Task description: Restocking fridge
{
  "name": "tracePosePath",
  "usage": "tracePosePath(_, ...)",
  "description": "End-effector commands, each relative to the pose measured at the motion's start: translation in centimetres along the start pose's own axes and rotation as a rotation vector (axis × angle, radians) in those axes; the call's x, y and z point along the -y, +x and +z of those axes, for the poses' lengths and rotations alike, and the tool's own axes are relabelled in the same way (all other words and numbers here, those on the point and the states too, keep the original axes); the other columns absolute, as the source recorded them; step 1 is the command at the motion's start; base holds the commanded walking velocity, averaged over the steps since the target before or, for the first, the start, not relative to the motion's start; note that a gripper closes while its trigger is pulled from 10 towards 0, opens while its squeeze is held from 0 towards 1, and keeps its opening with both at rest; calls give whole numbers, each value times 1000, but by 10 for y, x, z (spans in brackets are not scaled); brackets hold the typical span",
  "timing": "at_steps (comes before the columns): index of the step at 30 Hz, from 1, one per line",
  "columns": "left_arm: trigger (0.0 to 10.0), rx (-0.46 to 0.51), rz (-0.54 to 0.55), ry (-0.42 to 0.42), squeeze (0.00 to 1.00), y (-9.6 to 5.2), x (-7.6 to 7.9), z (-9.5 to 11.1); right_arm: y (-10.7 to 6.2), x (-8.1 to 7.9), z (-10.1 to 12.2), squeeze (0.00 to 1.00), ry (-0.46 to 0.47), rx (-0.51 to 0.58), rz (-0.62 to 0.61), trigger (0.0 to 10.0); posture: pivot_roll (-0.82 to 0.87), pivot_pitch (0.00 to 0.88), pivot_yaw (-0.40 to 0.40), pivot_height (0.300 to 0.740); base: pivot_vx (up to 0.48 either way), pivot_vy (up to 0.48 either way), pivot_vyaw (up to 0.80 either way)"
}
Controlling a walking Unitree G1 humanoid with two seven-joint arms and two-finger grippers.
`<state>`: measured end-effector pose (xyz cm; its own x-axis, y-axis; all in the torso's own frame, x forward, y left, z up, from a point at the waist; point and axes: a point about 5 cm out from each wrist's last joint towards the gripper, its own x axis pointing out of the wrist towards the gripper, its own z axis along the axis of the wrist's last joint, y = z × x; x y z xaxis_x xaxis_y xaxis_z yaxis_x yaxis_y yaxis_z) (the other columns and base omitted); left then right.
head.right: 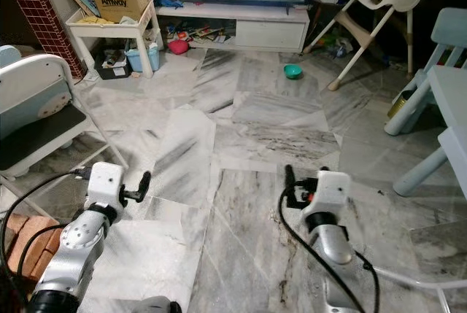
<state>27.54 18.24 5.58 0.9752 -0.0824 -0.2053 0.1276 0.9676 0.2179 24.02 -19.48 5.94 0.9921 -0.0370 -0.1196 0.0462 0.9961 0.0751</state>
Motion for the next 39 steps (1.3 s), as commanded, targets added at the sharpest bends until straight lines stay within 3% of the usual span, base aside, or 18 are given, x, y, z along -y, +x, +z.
tracePosePath(1, 10000, -18, 13, 25, 0, -2, -5, -6, -9, 8, -1, 0, 8, -5, -27, 10000, -92, 0, 57, 740, 0, 0, 0)
tracePosePath(2, 10000, -17, 2, 30, 0, -4, -5, -9, -20, 15, -9, 0, 18, -41, -50, 10000, -94, 0, 61, 740, 0, 0, 0)
tracePosePath(8, 10000, -37, -48, 49, 0, -10, -3, -17, -36, 13, -16, 0, -8, -75, -40, 10000, -125, 0, 72, 740, 0, 0, 0)
tracePosePath(17, 10000, -29, 12, 26, 0, -5, -8, -13, -16, 7, -5, 0, -43, -43, 1, 10000, -94, 0, 55, 740, 0, 0, 0)
tracePosePath(21, 10000, -57, 34, 24, 0, -20, -9, -24, -6, 0, -1, 0, -57, -37, 50, 10000, -34, 0, 7, 740, 0, 0, 0)
tracePosePath(27, 10000, -82, 121, 19, 0, -39, -16, -36, -8, -8, -8, 0, -40, -66, 85, 10000, -6, 0, -23, 740, 0, 0, 800)
tracePosePath(29, 10000, -95, 168, 11, 0, -49, -21, -40, -11, -4, -7, 0, -49, -63, 73, 10000, -8, 0, -13, 740, 0, 0, 259)
tracePosePath(34, 10000, -106, 143, 24, 0, -58, -19, -44, -15, 6, -13, 0, -68, -77, 25, 10000, -3, 0, -9, 740, 0, 0, 0)
tracePosePath(39, 10000, -74, 163, 12, 0, -55, -23, -36, -3, 8, -10, 0, -113, -78, 6, 10000, 17, 0, -33, 740, 0, 0, 0)
